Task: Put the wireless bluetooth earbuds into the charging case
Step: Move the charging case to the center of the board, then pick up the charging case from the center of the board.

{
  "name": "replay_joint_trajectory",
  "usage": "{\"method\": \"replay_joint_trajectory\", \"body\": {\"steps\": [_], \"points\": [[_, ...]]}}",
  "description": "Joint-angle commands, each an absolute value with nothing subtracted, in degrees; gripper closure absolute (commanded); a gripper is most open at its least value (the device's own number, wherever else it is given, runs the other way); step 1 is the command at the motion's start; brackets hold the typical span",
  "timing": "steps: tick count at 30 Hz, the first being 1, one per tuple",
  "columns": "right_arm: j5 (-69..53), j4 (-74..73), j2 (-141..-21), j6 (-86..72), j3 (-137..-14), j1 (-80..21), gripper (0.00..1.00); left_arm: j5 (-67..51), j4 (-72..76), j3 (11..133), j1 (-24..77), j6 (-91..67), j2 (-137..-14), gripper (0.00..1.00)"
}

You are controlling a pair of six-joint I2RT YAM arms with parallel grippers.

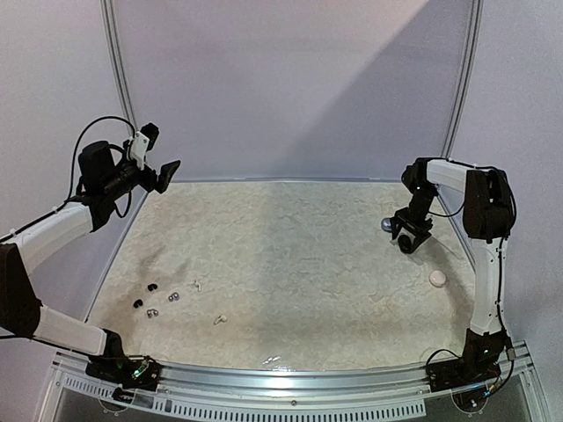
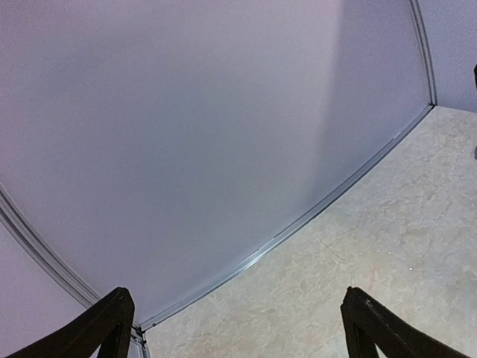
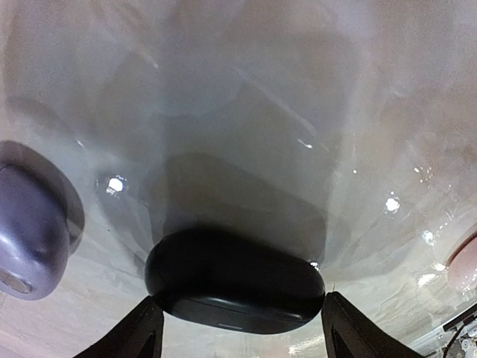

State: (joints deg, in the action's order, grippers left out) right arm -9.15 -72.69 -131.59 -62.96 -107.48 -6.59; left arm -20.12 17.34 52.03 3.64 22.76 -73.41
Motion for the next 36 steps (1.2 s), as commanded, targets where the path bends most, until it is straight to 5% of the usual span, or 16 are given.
{"method": "replay_joint_trajectory", "body": {"steps": [1,36], "points": [[-10.0,-74.7,-133.2,-64.4,-107.2,-6.8,0.28,-19.5,18.4,53.3,3.0,23.3,-73.9,0.01],[-7.8,-64.2,-124.8,-86.7,-96.7,-3.1,0.14,-18.1,17.1,51.4,0.8,24.9,-71.2,0.01]]}}
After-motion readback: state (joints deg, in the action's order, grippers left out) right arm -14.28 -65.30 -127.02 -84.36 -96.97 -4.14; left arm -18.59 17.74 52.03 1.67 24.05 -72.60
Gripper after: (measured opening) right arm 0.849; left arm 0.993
